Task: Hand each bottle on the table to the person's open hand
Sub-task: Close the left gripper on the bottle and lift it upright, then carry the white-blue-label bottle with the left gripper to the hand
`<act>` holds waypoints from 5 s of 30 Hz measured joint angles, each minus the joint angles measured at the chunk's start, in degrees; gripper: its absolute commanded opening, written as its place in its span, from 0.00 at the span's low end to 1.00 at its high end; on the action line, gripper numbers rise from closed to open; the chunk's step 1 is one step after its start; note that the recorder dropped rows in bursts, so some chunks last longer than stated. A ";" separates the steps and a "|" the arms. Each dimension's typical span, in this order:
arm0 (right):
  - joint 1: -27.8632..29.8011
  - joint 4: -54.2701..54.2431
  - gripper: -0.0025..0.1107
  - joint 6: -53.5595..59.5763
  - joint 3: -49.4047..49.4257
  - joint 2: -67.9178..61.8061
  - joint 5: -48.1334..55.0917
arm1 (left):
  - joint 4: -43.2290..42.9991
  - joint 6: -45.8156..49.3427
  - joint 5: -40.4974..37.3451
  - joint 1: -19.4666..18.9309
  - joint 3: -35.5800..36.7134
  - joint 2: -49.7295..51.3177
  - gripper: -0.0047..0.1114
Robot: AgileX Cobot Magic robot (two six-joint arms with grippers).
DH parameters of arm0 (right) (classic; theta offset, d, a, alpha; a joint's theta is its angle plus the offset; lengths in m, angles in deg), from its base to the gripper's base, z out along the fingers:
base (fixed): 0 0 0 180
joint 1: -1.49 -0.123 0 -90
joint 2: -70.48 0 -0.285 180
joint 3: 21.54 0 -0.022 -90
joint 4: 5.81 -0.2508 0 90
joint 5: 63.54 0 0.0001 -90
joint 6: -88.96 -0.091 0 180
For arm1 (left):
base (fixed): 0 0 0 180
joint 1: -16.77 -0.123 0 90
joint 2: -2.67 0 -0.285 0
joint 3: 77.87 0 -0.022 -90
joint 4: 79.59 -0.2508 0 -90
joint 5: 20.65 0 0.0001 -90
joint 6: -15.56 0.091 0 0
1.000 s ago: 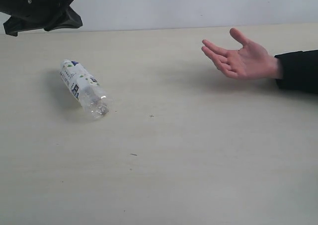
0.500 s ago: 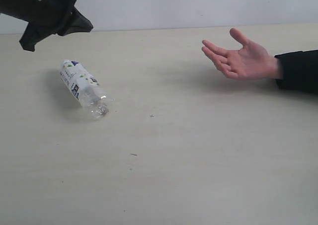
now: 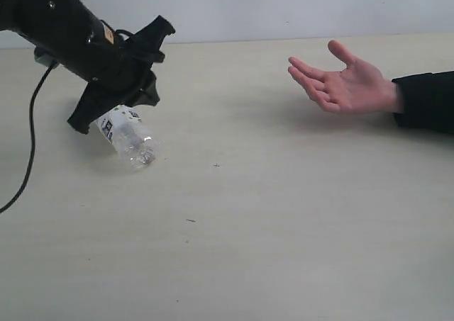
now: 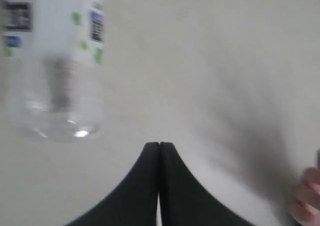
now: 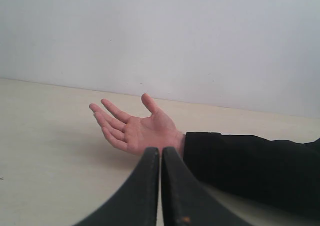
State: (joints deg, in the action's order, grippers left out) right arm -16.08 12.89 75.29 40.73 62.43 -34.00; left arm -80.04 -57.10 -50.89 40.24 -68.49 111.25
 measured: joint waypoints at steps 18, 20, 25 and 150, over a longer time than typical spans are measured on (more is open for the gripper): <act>0.00 0.00 0.05 0.00 0.00 0.00 0.00 | -21.18 -25.70 -19.17 4.05 -7.01 2.09 0.04; 0.00 0.00 0.05 0.00 0.00 0.00 0.00 | -21.35 -25.70 -15.76 4.73 -7.15 2.09 0.07; 0.00 0.00 0.05 0.00 0.00 0.00 0.00 | -21.37 -25.32 -14.50 5.16 -7.15 2.27 0.48; 0.00 0.00 0.05 0.00 0.00 0.00 0.00 | -15.94 -5.58 32.46 26.41 -15.60 13.50 0.04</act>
State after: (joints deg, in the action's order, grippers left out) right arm -16.08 12.89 75.29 40.73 62.43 -34.00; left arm -95.98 -62.68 -18.43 66.65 -84.08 124.75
